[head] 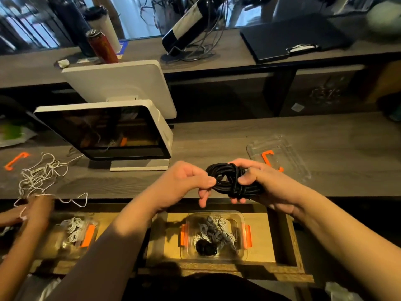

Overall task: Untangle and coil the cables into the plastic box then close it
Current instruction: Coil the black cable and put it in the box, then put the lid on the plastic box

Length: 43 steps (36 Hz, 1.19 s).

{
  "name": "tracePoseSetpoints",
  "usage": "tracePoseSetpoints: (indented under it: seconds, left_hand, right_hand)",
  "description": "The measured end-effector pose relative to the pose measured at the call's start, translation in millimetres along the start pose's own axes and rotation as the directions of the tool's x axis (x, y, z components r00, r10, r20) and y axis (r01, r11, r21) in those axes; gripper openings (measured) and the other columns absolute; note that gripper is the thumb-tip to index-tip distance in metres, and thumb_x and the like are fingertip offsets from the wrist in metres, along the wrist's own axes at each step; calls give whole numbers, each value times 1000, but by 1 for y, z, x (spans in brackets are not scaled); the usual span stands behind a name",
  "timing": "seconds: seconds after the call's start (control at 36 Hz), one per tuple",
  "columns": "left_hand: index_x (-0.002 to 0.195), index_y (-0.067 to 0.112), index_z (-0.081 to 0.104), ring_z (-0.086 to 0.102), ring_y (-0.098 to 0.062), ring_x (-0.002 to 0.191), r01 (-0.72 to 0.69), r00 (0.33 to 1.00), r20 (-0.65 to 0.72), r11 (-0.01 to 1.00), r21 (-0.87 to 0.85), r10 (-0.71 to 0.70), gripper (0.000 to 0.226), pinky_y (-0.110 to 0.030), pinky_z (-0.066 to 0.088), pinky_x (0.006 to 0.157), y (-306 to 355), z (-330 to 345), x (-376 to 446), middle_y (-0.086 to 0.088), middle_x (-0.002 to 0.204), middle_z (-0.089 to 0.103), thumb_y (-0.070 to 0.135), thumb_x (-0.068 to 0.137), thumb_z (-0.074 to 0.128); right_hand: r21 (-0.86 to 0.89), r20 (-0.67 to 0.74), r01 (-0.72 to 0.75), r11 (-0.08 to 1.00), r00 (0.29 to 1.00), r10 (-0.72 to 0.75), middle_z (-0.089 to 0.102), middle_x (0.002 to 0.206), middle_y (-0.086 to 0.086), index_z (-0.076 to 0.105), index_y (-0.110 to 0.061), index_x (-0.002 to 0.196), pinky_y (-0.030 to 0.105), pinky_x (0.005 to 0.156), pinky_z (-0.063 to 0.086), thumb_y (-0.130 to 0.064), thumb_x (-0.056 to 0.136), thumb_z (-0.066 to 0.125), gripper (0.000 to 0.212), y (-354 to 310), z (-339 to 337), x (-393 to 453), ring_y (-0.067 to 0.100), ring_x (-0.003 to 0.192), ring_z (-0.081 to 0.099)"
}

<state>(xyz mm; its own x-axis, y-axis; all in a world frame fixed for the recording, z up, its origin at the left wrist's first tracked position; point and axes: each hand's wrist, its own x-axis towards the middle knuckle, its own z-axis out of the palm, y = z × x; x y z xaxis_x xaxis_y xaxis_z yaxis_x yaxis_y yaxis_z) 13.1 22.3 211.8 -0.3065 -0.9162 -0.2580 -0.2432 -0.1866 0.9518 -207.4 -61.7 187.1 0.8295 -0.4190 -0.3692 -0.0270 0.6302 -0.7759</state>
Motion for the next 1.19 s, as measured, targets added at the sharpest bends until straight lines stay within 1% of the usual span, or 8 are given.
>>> tracePoseSetpoints:
  seconds: [0.17, 0.28, 0.42, 0.58, 0.75, 0.92, 1.06, 1.19]
  left_hand:
    - [82, 25, 68, 62, -9, 75, 100, 925, -368, 995, 5, -91, 34, -24, 50, 78, -42, 11, 1, 6, 81, 66, 52, 64, 77]
    - [123, 24, 62, 73, -16, 94, 198, 936, -251, 958, -209, -248, 41, -27, 60, 78, -64, 23, -4, -6, 112, 72, 13, 86, 76]
    - [117, 19, 66, 74, -17, 75, 296, 842, -348, 892, -342, -413, 32, -25, 60, 69, -109, 40, -4, -5, 91, 78, 2, 90, 70]
    - [131, -1, 57, 69, -8, 53, 467, 706, -289, 732, -497, -647, 43, -17, 55, 52, -169, 68, 2, -9, 86, 69, -4, 90, 68]
    - [144, 3, 48, 72, -26, 91, 538, 630, -265, 656, -529, -730, 66, -28, 60, 77, -228, 92, -3, -24, 137, 57, 8, 85, 78]
    - [130, 16, 64, 61, -27, 116, 639, 488, -434, 649, -413, -757, 41, -42, 49, 104, -246, 77, -4, -8, 130, 64, 34, 93, 70]
    - [116, 9, 68, 60, -12, 87, 529, 576, -388, 690, -495, -720, 20, -26, 53, 78, -238, 70, 1, -1, 95, 66, 19, 100, 60]
    - [114, 10, 71, 59, -10, 86, 536, 673, -359, 761, -366, -647, 22, -30, 49, 77, -234, 80, 11, 3, 94, 67, 23, 100, 60]
  right_hand:
    - [-2, -114, -38, 999, 993, 38, 69, 102, 23, 64, -5, 116, 26, 59, 56, -7, 75, 64, 41, 28, -5, 15, 31, 78, 68]
    - [44, -112, -83, 996, 990, 88, 68, 106, 25, 63, -5, 118, 26, 62, 56, 2, 89, 56, 31, 57, -7, 20, 31, 79, 68]
    - [83, -358, -125, 989, 922, 147, 66, 117, 21, 59, -6, 124, 31, 69, 61, -4, 87, 70, 38, 106, -10, 36, 33, 92, 72]
    - [-35, -609, -239, 970, 775, 169, 70, 98, 14, 66, -9, 97, 32, 71, 55, -17, 75, 85, 31, 177, -22, 56, 23, 85, 68]
    - [72, -637, -316, 946, 715, 287, 68, 109, 18, 63, -9, 101, 31, 68, 55, -14, 76, 85, 34, 225, -42, 67, 28, 94, 68]
    - [-392, -684, -444, 806, 726, 68, 59, 110, 1, 56, -17, 113, 35, 84, 49, -31, 80, 82, 45, 227, -53, 59, 20, 103, 57]
    - [-332, -707, -397, 856, 705, 52, 63, 88, -1, 61, -9, 103, 19, 56, 46, -22, 90, 72, 22, 220, -54, 47, 15, 72, 57]
    - [-299, -765, -385, 873, 644, 22, 67, 92, 4, 67, -9, 98, 37, 82, 50, -20, 92, 67, 12, 211, -60, 38, 18, 88, 61]
